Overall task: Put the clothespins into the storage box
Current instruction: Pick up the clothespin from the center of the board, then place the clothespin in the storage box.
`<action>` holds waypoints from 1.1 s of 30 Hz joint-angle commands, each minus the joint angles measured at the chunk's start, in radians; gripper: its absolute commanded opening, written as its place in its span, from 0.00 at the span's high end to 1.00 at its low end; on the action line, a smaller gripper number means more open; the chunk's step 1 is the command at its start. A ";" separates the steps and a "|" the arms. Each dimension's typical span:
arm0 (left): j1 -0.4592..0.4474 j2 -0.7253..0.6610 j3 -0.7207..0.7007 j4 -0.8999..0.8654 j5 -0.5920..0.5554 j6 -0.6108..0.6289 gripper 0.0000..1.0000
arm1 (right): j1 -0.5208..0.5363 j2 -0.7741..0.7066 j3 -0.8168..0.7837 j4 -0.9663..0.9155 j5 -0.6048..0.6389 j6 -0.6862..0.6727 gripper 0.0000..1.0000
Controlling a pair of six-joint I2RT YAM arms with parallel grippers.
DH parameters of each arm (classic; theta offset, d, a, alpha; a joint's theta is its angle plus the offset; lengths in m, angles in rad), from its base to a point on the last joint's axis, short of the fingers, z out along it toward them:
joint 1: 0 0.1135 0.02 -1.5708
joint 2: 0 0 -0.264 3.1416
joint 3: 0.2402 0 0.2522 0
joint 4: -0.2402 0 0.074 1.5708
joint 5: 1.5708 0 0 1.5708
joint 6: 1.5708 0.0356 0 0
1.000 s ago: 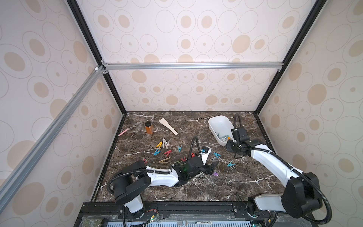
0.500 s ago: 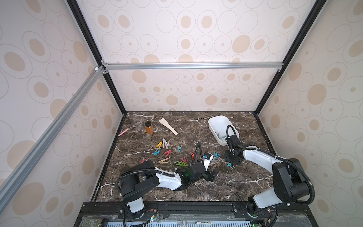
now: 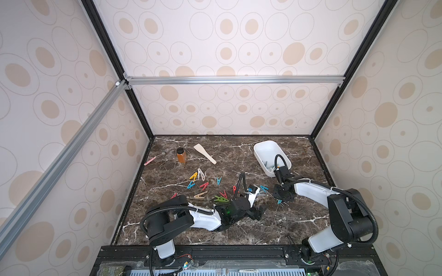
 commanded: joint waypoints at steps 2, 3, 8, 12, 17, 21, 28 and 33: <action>-0.005 -0.005 0.024 0.011 -0.024 0.003 0.13 | 0.011 0.016 0.011 -0.007 -0.009 -0.004 0.91; -0.003 -0.007 0.023 0.008 -0.027 0.004 0.13 | 0.025 0.001 0.015 -0.012 -0.007 -0.009 0.93; 0.012 -0.046 0.012 -0.029 -0.058 0.000 0.12 | 0.059 -0.112 0.083 -0.075 -0.025 -0.033 0.97; 0.055 -0.098 -0.011 -0.066 -0.098 -0.019 0.11 | 0.052 -0.178 0.191 -0.106 -0.002 -0.067 0.98; 0.098 -0.104 0.003 -0.135 -0.116 -0.036 0.10 | -0.015 -0.101 0.314 -0.044 -0.005 -0.057 0.99; 0.120 -0.115 -0.024 -0.129 -0.091 -0.088 0.10 | -0.080 0.034 0.420 0.019 -0.013 -0.040 0.98; 0.150 -0.124 -0.089 -0.071 -0.069 -0.142 0.11 | -0.105 0.248 0.599 -0.030 -0.006 -0.074 0.96; 0.155 -0.130 -0.082 -0.087 -0.088 -0.099 0.11 | -0.083 0.210 0.639 -0.088 0.019 -0.120 0.72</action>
